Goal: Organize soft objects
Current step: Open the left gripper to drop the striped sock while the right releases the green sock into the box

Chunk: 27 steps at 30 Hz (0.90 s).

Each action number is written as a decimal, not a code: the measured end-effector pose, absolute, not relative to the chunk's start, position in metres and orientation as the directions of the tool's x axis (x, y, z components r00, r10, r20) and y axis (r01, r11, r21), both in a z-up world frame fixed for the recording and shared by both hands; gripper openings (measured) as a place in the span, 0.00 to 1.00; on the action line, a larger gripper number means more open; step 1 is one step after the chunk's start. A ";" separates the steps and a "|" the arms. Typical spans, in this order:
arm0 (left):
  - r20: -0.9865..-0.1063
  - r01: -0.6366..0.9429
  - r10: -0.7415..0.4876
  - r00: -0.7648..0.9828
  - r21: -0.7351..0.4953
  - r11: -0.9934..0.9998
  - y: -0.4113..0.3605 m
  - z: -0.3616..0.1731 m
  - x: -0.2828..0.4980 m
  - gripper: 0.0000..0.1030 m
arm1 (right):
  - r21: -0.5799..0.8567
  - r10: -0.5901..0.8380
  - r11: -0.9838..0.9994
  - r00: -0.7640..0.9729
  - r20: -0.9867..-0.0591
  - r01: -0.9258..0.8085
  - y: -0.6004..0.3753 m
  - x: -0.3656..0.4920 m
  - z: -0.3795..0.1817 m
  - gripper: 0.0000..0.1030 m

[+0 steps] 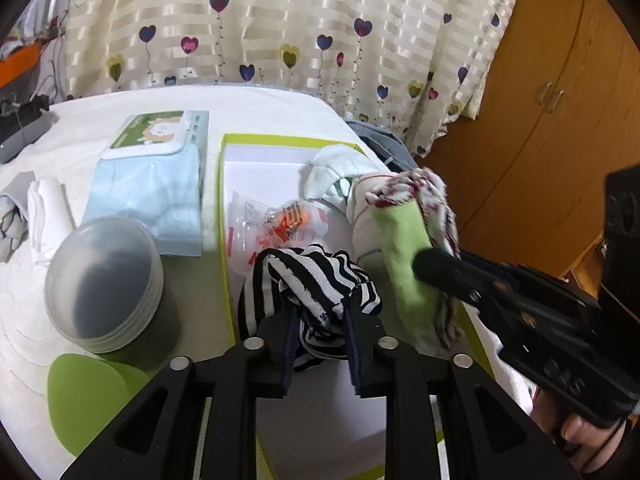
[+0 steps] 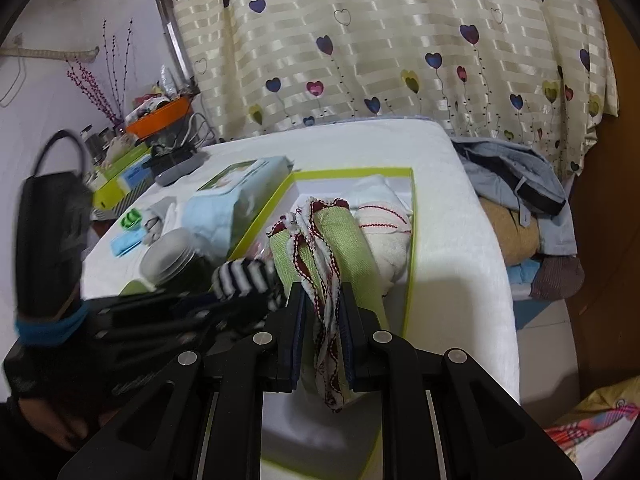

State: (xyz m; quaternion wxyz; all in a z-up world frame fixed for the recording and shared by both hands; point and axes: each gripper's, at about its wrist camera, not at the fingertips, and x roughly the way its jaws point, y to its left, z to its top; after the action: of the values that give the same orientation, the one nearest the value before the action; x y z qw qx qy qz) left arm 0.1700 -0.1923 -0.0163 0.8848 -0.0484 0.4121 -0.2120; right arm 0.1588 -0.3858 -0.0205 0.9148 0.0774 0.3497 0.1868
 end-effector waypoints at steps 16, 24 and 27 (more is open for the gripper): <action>-0.665 0.363 -0.451 0.595 -0.279 0.889 -0.172 0.006 0.131 0.39 | 0.230 0.347 0.938 0.711 -0.612 -0.259 -0.381 0.127 -0.005 0.37; -0.627 0.388 -0.458 0.630 -0.257 0.885 -0.161 0.026 0.099 0.39 | 0.197 0.317 0.948 0.735 -0.599 -0.249 -0.373 0.102 0.015 0.37; -0.615 0.385 -0.453 0.645 -0.250 0.888 -0.153 0.032 0.089 0.39 | 0.190 0.315 0.949 0.748 -0.585 -0.250 -0.367 0.090 0.024 0.37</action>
State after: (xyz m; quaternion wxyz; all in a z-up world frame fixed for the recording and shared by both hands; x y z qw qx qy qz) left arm 0.0891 -0.1530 0.0320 0.9057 -0.0483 0.3519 -0.2313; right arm 0.0899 -0.3671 0.0237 0.9335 0.0499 0.3214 0.1513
